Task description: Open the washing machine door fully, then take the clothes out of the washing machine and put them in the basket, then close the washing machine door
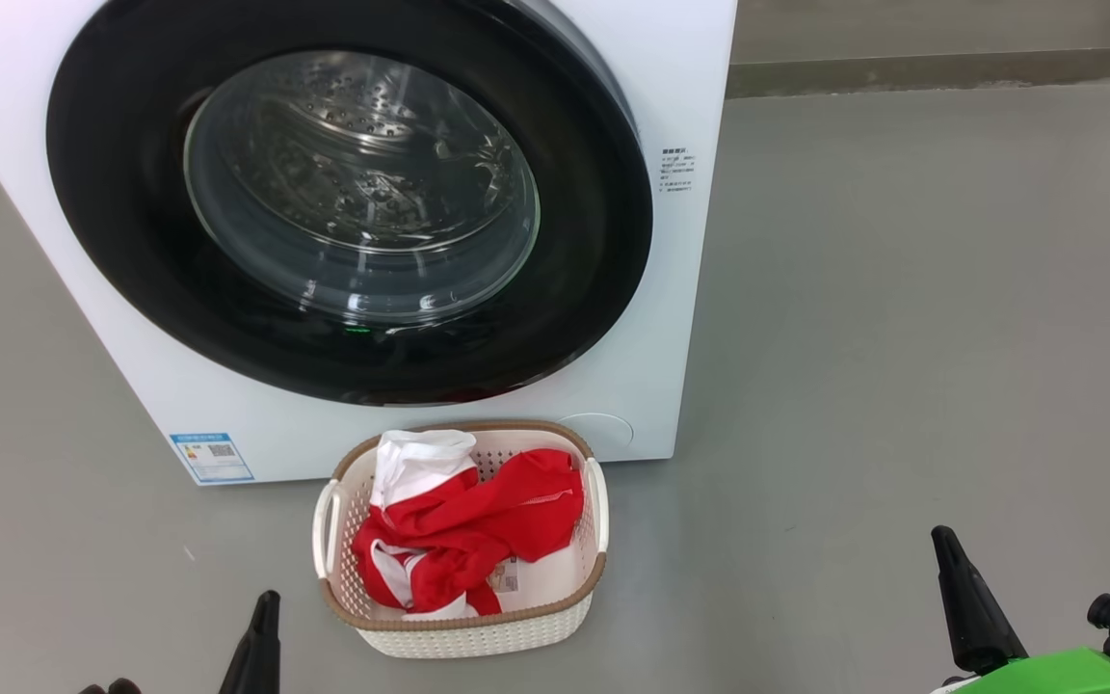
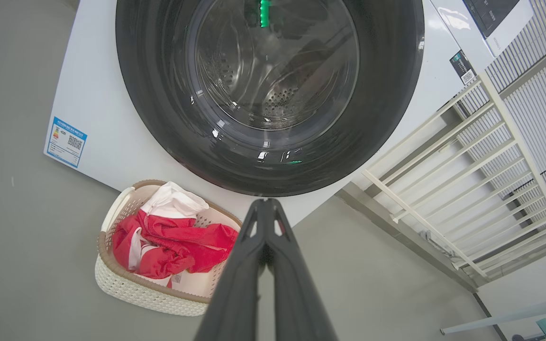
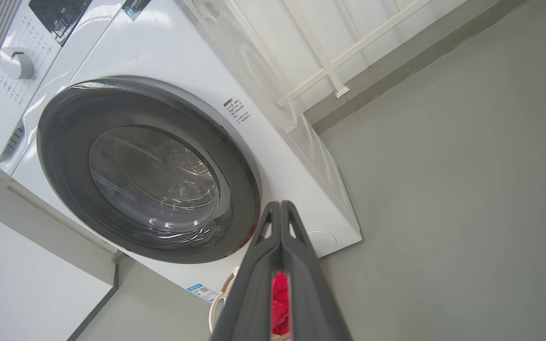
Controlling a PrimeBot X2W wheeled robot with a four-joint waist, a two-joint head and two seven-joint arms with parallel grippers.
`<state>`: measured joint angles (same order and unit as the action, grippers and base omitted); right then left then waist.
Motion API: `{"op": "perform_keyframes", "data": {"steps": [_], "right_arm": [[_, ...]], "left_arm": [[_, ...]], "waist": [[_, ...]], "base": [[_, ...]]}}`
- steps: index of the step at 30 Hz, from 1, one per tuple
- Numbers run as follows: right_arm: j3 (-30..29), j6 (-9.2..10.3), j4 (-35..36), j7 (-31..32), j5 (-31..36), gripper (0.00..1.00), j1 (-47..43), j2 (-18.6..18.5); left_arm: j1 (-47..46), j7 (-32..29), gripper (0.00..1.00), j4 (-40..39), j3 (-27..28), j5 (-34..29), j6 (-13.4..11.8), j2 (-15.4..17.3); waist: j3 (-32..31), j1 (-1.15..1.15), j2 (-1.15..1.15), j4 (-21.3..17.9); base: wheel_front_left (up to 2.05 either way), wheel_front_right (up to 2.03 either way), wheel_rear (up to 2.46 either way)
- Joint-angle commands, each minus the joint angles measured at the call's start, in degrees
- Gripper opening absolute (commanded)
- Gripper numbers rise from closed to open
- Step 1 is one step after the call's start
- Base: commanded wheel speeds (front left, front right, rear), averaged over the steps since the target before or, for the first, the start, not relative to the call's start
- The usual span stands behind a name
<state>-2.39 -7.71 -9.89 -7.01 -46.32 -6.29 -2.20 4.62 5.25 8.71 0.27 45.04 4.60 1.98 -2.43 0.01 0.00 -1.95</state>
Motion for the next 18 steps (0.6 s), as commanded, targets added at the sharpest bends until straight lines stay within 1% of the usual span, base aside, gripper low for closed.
{"op": "perform_keyframes", "data": {"steps": [1, 8, 18], "right_arm": [[0.3, 0.09, 1.1, 0.5, -1.8, 0.0, 2.9, -1.1], [0.1, 0.1, 0.7, 1.4, -5.8, 0.0, 3.8, -1.2], [-0.2, 0.12, -0.2, 3.2, -13.1, 0.0, 5.2, -1.4]], "left_arm": [[-2.5, -0.3, 0.0, -0.9, 1.4, 1.8, 0.7, 0.5], [-3.2, -1.3, 0.0, -0.4, 1.8, 5.8, 0.9, 0.5], [-4.6, -3.1, 0.0, 0.6, 2.6, 13.0, 1.2, 0.6]], "waist": [[0.1, 0.0, 0.0, 0.0], [0.3, 0.0, 0.0, 0.2], [0.7, 0.0, 0.0, 0.5]], "base": [[0.0, 0.0, 0.0], [0.0, 0.0, 0.0], [0.0, 0.0, 0.0]]}}
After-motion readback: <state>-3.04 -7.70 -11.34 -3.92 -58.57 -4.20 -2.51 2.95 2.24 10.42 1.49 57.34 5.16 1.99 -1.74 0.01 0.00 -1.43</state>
